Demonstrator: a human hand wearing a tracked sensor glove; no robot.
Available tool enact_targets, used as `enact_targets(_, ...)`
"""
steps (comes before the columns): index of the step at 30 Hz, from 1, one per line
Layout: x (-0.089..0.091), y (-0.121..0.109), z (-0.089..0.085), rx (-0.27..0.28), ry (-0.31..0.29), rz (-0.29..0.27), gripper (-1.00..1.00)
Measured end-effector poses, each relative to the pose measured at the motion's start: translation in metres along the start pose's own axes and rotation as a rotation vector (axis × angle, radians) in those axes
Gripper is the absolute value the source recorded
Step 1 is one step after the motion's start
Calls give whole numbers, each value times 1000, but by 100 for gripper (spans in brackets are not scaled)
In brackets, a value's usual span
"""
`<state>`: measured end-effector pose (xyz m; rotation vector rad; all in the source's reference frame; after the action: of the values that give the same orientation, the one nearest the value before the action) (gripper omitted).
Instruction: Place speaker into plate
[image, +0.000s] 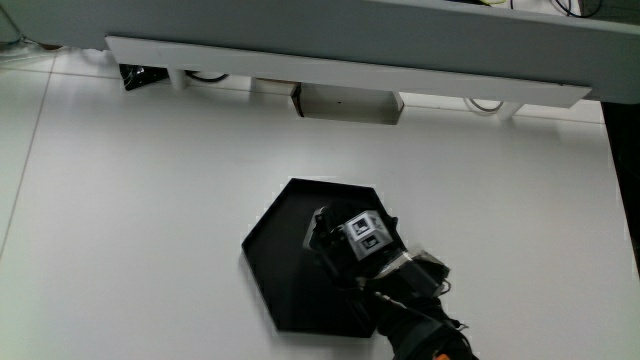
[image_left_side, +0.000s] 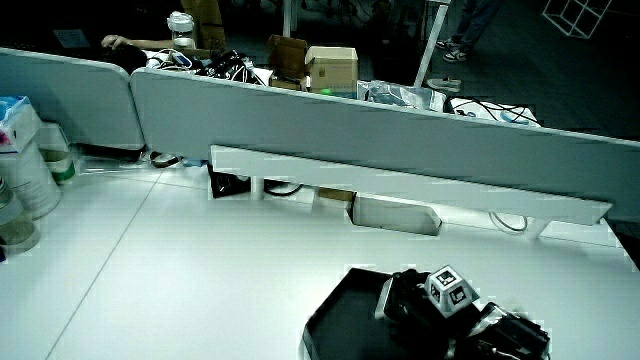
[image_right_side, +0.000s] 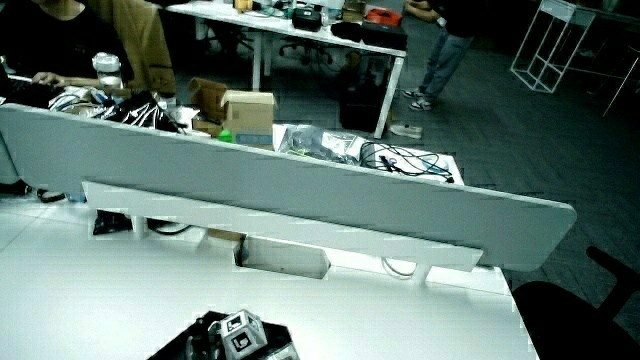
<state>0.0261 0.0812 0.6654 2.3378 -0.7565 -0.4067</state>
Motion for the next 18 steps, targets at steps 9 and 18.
enact_targets(9,-22,8,-10,-71,-35,25,0)
enact_targets(18,-28,6,-34,-142,-109,-6,0)
